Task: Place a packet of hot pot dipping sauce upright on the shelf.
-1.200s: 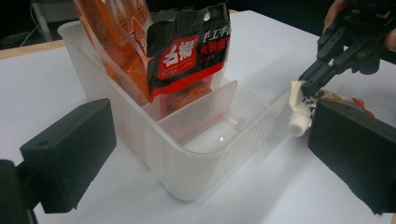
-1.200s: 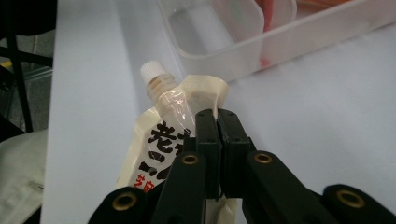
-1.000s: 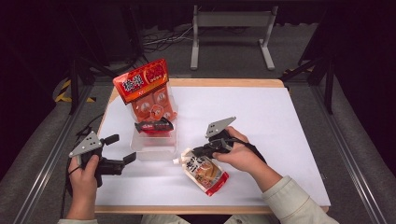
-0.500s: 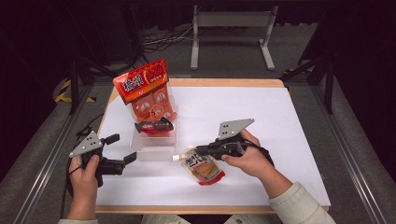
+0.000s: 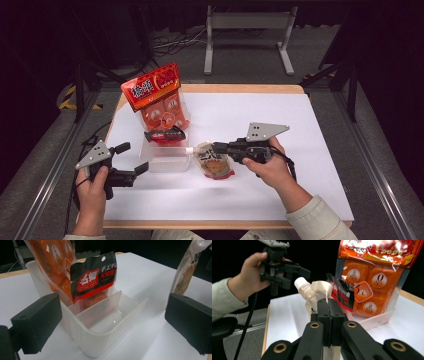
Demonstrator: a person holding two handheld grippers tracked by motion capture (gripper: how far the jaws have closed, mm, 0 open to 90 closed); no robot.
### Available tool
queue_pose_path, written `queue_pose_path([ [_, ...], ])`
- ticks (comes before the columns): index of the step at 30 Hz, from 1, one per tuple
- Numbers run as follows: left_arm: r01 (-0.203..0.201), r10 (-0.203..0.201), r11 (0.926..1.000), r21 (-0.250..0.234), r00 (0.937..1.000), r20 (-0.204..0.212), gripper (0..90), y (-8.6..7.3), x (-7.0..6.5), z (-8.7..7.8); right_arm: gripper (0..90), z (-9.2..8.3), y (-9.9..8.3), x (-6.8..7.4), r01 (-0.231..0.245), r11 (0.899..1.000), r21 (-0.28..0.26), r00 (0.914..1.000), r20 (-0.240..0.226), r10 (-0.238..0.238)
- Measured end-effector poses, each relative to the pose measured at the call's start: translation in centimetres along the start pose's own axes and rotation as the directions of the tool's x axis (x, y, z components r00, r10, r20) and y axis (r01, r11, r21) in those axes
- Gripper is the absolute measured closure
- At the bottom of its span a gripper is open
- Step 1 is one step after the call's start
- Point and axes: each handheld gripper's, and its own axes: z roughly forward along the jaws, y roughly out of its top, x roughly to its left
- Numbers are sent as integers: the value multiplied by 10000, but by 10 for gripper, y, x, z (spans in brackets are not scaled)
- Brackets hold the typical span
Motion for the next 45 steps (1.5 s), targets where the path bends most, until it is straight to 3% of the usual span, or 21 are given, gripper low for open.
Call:
queue_pose_path([
  [7, 22, -20, 9997, -242, 9999, 104, 19, 1, -2, 1, 900, -4, 4, -1, -201, 9989, -418, 9997, 141, 207],
  [11, -213, 204, 9984, -516, 9996, -182, 20, 5, -7, 8, 900, -4, 6, -1, -188, 9980, -600, 9993, 321, 208],
  [14, -300, 305, 9959, -852, 9995, 40, 21, 8, -12, 12, 900, -3, 8, 0, -156, 9974, -697, 9989, 426, 186],
  [22, -460, 526, 9936, -1035, 9967, 620, 41, 17, -27, 19, 900, 1, 14, 3, -186, 9943, -1048, 9993, 311, 219],
  [29, -606, 779, 9899, -1283, 9878, 1345, 77, 28, -45, 26, 900, 8, 20, 9, -127, 9924, -1228, 9997, 205, 153],
  [36, -904, 1112, 9862, -1386, 9823, 1507, 116, 32, -55, 33, 900, 14, 22, 13, -102, 9914, -1304, 9999, 64, 111],
  [45, -957, 1259, 9825, -1598, 9734, 1916, 165, 37, -65, 45, 900, 25, 22, 20, -87, 9900, -1406, 9998, -191, 61],
])
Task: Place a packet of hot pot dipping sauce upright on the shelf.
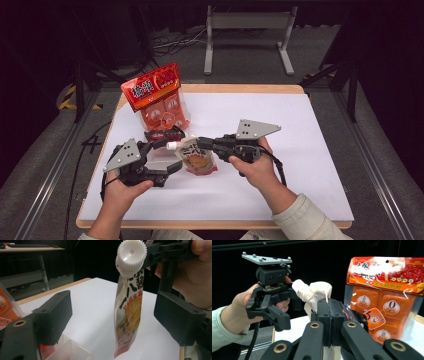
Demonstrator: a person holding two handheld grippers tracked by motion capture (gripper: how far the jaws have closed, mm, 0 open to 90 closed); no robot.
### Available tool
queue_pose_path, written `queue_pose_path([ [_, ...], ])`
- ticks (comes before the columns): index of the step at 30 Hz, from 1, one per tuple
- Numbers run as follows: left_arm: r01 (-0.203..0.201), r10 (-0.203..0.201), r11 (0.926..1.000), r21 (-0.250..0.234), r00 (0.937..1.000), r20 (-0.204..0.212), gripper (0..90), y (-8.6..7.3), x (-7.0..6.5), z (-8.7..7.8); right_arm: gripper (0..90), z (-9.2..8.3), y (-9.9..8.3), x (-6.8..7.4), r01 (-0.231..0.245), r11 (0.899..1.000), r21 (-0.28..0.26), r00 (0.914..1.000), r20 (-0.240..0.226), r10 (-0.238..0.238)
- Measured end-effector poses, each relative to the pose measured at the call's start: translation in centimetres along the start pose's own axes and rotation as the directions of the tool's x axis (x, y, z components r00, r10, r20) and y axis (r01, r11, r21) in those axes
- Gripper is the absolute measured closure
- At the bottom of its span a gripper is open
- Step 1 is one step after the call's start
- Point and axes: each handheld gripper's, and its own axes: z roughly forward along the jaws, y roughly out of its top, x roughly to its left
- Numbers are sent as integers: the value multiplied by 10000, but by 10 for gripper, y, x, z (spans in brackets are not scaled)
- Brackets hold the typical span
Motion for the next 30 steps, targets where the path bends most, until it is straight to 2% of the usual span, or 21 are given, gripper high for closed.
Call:
queue_pose_path([
  [6, -26, 28, 10000, -50, 9996, 271, 247, 0, -3, 6, 900, 5, -2, 4, 14, 10000, -14, 9998, -208, -15],
  [9, -299, 302, 9995, -138, 9993, 233, 312, 1, -5, 6, 900, 7, -3, 6, 35, 10000, 39, 9995, -303, -34],
  [13, -383, 394, 9989, -289, 9984, 394, 442, 2, -6, 6, 900, 9, -4, 7, 66, 9999, 75, 9993, -356, -64],
  [16, -296, 307, 9994, -179, 9976, 624, 551, 1, -5, 8, 900, 10, -4, 8, 55, 10000, 25, 9990, -439, -53],
  [18, -216, 224, 9997, -110, 9966, 799, 580, 0, -5, 9, 900, 11, -4, 8, 73, 10000, 3, 9989, -465, -73],
  [19, -143, 149, 9999, -70, 9953, 961, 688, -1, -5, 9, 900, 11, -4, 9, 88, 10000, 9, 9986, -522, -88],
  [22, -85, 90, 9999, -53, 9944, 1055, 797, -1, -3, 7, 900, 12, -4, 9, 100, 9999, 45, 9983, -580, -98],
  [30, -107, 98, 9999, 55, 9906, 1366, 862, 1, -2, 3, 893, 12, -4, 11, 187, 9998, 12, 9971, -733, -185],
])
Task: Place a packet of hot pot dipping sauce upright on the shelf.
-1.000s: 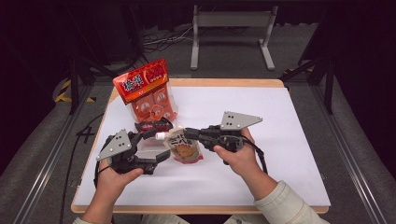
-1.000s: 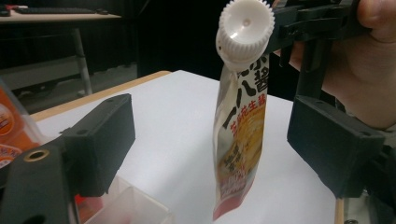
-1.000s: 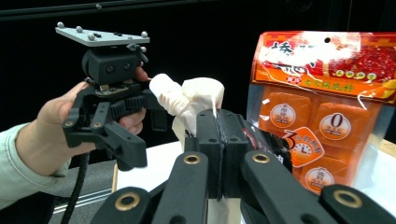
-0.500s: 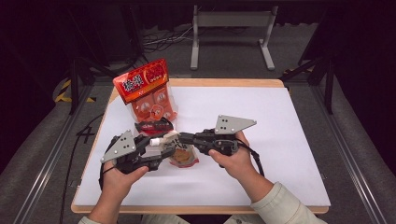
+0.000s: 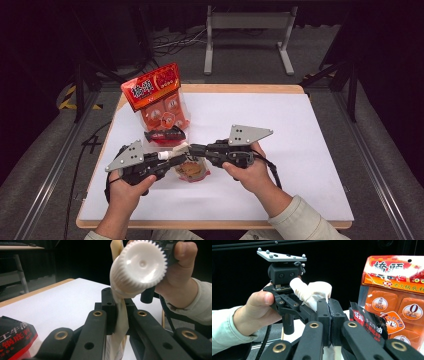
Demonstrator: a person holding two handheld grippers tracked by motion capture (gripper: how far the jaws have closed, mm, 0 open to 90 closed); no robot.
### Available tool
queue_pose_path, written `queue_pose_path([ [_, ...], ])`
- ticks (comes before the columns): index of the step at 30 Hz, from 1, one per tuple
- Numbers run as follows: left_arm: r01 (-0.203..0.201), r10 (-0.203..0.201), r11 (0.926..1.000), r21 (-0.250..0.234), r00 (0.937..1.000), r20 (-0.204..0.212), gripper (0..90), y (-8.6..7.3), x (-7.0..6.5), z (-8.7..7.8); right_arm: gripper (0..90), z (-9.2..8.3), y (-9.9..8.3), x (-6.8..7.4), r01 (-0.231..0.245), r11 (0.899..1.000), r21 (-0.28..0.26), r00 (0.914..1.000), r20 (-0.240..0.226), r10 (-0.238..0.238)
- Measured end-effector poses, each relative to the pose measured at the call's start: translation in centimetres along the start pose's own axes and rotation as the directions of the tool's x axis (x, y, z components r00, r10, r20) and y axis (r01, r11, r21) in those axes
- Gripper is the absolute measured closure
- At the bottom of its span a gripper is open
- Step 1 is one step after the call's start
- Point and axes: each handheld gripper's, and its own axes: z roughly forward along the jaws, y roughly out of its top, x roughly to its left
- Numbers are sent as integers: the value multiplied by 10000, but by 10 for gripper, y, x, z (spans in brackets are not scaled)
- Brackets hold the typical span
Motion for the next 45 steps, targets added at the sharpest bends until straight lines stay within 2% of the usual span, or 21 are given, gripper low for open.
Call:
queue_pose_path([
  [3, -90, 88, 9999, 119, 9999, 149, 871, 1, 2, -1, 852, -1, 1, 1, 118, 9999, 54, 9999, 87, -119],
  [6, -322, 318, 9991, 264, 9994, 150, 878, 4, 3, -2, 791, -3, 2, 0, 161, 9999, 11, 9997, 160, -161],
  [7, -284, 279, 9991, 310, 9995, 143, 879, 5, 3, -2, 771, -4, 2, 0, 204, 9998, 18, 9996, 210, -205],
  [12, -291, 289, 9990, 353, 9995, 85, 884, 7, 9, -4, 694, -18, 5, -1, 228, 9997, -86, 9986, 478, -224],
  [16, -318, 300, 9977, 593, 9991, 298, 886, 12, 14, -7, 663, -33, 5, -4, 334, 9994, 56, 9961, 815, -337],
  [19, -528, 490, 9941, 947, 9979, 420, 886, 19, 16, -7, 650, -47, 1, -7, 108, 9999, 54, 9959, 896, -113],
  [23, -719, 683, 9938, 851, 9967, 442, 887, 29, 19, -10, 652, -68, -7, -13, -224, 9997, 77, 9913, 1298, 212],
  [25, -788, 753, 9931, 866, 9962, 435, 887, 34, 21, -12, 654, -73, -9, -16, -321, 9991, 262, 9893, 1431, 281],
  [28, -942, 917, 9911, 942, 9953, 303, 887, 40, 23, -15, 653, -81, -11, -17, -299, 9987, 402, 9864, 1626, 230],
  [33, -901, 891, 9930, 768, 9959, 165, 887, 44, 28, -20, 652, -90, -13, -18, -314, 9980, 546, 9824, 1856, 208],
  [36, -819, 836, 9943, 686, 9963, -221, 887, 44, 32, -25, 651, -95, -15, -20, -425, 9969, 659, 9826, 1834, 298],
  [39, -872, 899, 9939, 672, 9952, -378, 887, 44, 34, -28, 649, -99, -17, -22, -479, 9960, 752, 9801, 1960, 323],
  [45, -996, 1084, 9911, 886, 9890, -1006, 888, 45, 40, -29, 647, -111, -23, -29, -735, 9944, 760, 9721, 2282, 544],
])
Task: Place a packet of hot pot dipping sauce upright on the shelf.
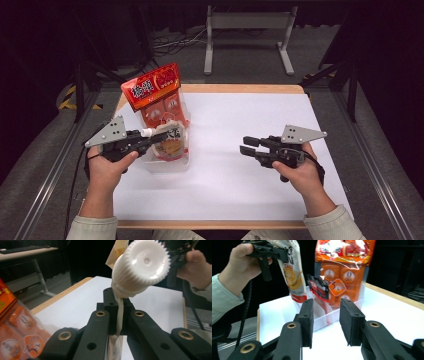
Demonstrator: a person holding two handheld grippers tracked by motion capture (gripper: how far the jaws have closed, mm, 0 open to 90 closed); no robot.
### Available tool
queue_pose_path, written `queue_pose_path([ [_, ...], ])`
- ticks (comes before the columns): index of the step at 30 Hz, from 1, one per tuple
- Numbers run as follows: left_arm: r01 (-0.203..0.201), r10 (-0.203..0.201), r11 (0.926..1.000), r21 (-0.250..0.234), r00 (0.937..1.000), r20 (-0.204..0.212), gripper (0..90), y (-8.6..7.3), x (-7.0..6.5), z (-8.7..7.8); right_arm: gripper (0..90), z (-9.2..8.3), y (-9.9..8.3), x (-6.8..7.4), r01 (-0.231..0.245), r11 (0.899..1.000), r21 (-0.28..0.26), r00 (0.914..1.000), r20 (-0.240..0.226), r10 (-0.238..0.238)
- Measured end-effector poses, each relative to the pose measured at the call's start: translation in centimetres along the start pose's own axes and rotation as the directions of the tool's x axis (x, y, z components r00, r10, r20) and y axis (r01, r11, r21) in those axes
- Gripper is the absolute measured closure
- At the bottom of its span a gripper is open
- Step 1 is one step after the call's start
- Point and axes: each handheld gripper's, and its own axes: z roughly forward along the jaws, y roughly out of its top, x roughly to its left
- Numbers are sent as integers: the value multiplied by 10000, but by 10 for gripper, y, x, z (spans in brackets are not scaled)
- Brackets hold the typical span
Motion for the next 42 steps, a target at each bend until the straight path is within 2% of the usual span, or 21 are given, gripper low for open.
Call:
queue_pose_path([
  [3, -42, 46, 9998, 175, 9997, -239, 888, -1, 2, 1, 647, -5, -3, -5, -159, 9999, -14, 9997, 170, 160],
  [10, 8, 6, 9998, 175, 9965, -835, 888, -5, 9, 1, 648, -16, -3, -9, -231, 9996, -133, 9987, 461, 237],
  [14, 4, 23, 9997, 235, 9933, -1155, 888, -7, 10, -2, 647, -19, -5, -11, -443, 9987, -246, 9983, 364, 452],
  [17, 217, -200, 9997, 115, 9912, -1310, 888, -11, 13, -3, 647, -20, -5, -12, -460, 9985, -282, 9981, 388, 471],
  [23, 501, -488, 9987, 64, 9899, -1334, 888, -19, 19, -6, 647, -21, -4, -13, -491, 9982, -331, 9979, 410, 505],
  [34, 747, -723, 9969, 234, 9933, -903, 887, -32, 24, -2, 646, -20, -4, -15, -519, 9981, -337, 9978, 401, 532],
  [37, 954, -916, 9948, 350, 9910, -975, 887, -38, 25, 1, 643, -20, -4, -15, -565, 9978, -359, 9976, 370, 578],
  [42, 1211, -1173, 9916, 449, 9898, -806, 887, -45, 26, 3, 643, -21, -4, -16, -605, 9974, -396, 9973, 393, 620],
])
